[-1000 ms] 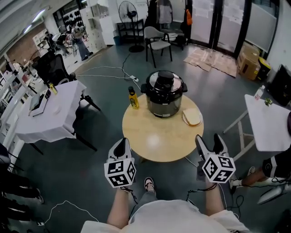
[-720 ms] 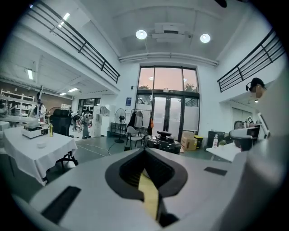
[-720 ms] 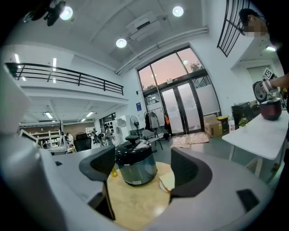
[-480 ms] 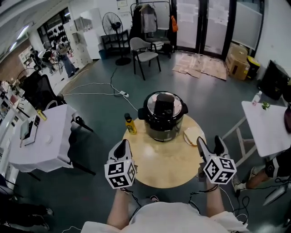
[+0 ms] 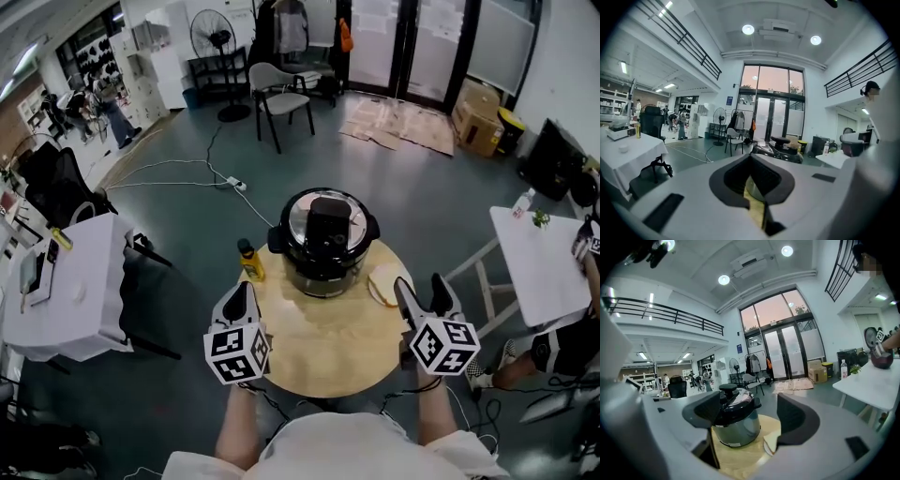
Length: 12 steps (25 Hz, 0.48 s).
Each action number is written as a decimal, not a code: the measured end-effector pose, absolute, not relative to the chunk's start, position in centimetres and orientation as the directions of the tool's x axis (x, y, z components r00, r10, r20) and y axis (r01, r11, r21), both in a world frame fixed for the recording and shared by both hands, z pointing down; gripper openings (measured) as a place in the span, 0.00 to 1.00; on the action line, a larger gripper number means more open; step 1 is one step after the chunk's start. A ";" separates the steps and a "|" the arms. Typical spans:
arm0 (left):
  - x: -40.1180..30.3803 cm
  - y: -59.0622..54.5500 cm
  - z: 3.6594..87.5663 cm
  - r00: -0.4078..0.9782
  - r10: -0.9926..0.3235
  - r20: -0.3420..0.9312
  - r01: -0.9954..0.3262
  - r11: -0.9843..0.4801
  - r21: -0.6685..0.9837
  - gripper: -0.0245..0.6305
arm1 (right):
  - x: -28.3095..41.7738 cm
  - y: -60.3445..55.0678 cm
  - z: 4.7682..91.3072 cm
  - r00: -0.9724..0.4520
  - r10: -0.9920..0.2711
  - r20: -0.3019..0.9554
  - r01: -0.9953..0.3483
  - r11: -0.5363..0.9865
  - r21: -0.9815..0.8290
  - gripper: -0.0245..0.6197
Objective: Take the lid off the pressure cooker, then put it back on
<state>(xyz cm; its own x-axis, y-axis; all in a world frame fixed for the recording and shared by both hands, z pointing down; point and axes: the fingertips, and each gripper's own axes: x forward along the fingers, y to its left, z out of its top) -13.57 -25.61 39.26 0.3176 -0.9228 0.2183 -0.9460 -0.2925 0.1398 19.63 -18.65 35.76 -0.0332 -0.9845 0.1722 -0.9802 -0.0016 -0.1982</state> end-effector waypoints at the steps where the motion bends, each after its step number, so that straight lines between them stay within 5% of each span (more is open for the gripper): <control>1: -13.5 -25.9 39.4 0.310 -0.925 0.220 -0.948 -0.284 0.144 0.02 | 19.8 -19.2 35.7 -0.042 -0.984 0.173 -0.981 0.007 -0.194 0.63; 12: -13.2 -26.7 39.8 0.232 -0.945 0.231 -0.968 -0.200 0.152 0.02 | 20.1 -23.3 35.4 -0.152 -0.973 0.176 -0.974 0.117 -0.192 0.63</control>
<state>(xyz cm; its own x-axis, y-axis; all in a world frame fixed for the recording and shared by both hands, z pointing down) -13.24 -26.67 39.78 0.2317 -0.9448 0.2315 -0.9680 -0.2002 0.1516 20.09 -23.28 35.44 -0.1518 -0.9726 0.1760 -0.9744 0.1174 -0.1916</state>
